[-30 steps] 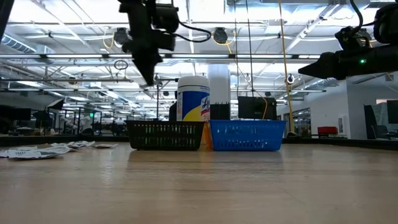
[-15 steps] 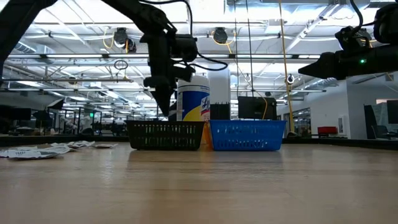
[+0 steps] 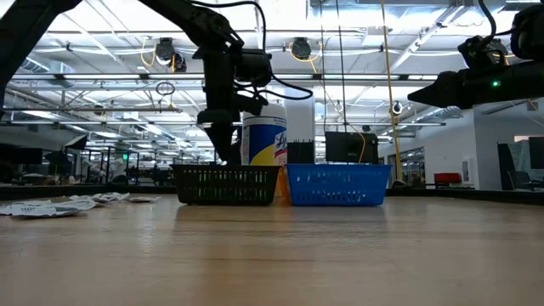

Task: Pick & Place First Aid Supplies
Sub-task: Put the green bandage pad into the green basket, then put the black towelette pack into the black basket

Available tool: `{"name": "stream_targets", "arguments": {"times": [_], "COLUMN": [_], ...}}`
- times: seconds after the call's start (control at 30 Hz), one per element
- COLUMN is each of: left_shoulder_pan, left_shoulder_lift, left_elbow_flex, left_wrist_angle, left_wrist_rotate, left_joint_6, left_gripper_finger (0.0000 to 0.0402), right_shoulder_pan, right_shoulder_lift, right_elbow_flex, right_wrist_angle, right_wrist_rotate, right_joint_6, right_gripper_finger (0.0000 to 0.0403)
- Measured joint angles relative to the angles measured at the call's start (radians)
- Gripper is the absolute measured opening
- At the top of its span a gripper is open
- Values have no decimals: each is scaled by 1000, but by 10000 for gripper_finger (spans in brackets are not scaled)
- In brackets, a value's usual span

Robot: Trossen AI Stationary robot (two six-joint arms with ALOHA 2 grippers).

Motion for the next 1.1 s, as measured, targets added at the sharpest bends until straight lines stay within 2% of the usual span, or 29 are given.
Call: {"name": "stream_targets", "arguments": {"times": [0.23, 0.43, 0.53, 0.83, 1.1], "left_shoulder_pan": [-7, -14, -13, 3, 9], "left_shoulder_lift": [0, -21, -55, -170, -214], "left_elbow_flex": [0, -1, -1, -1, -1], "left_wrist_angle": [-6, -37, -66, -256, -392], "left_wrist_rotate": [-17, -20, -16, 16, 71], "left_joint_6": [-17, -28, -85, -405, -797], "left_gripper_finger": [168, 199, 206, 207, 207], "right_shoulder_pan": [0, 0, 0, 0, 0], "right_shoulder_lift": [0, 0, 0, 0, 0], "right_elbow_flex": [0, 0, 0, 0, 0], "right_wrist_angle": [0, 0, 0, 1, 0], "right_wrist_rotate": [0, 0, 0, 0, 0], "right_joint_6": [0, 0, 0, 0, 0], "right_gripper_finger": [279, 279, 279, 279, 279]}}
